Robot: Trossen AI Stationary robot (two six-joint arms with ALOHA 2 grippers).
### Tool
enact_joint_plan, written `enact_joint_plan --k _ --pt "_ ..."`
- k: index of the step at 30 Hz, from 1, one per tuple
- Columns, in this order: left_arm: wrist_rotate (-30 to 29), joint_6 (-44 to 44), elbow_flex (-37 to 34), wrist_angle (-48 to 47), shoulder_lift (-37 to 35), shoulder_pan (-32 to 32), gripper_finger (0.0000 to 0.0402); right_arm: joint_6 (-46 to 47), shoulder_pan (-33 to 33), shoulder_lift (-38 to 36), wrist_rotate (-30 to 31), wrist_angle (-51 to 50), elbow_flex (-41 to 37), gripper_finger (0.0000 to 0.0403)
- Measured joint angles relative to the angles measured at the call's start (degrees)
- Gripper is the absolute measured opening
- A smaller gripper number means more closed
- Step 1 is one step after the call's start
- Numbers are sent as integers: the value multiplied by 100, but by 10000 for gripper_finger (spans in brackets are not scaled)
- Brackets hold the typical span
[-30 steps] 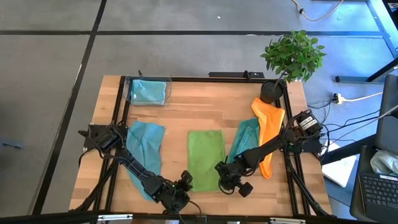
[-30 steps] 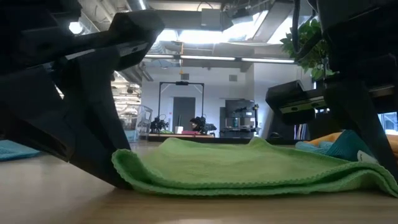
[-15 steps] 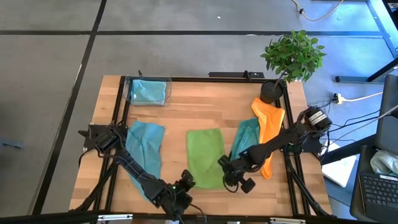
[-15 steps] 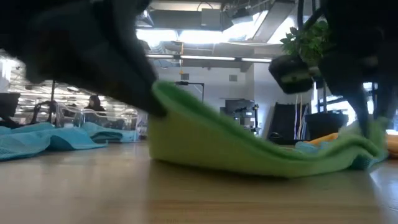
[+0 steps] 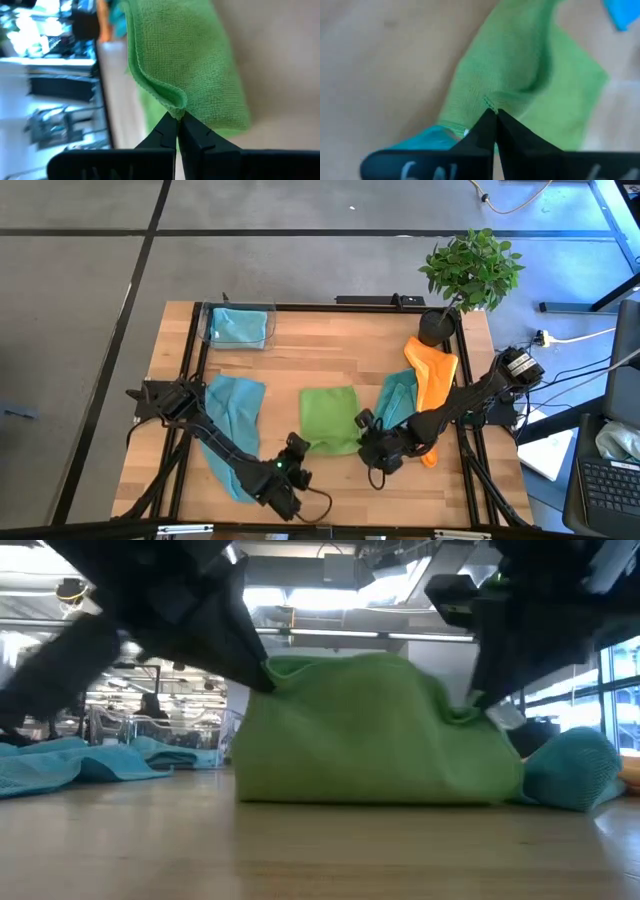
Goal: Fold microfiber towels
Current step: Fold the green microfiber cloth
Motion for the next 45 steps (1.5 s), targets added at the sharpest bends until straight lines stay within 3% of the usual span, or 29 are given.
enact_joint_plan --k 4,9,26,33,40,45 --pt "-313 -234 0 -407 -2 200 0 -93 -72 0 524 -146 2 7" --pt "-272 -550 -42 -612 -9 518 0 -107 -328 0 589 -146 2 10" --pt "-176 -1575 -714 -634 -9 1145 1 -73 -1496 0 546 -157 2 16" --pt "-108 -1697 -719 -629 -9 1355 1 -103 -1893 173 86 -71 9 16" --pt "-79 -1737 -719 -613 -9 1405 2 -362 -2197 519 91 165 9 16" --pt "250 -1742 -719 -632 -9 1428 1 -354 -2361 581 129 212 9 16"
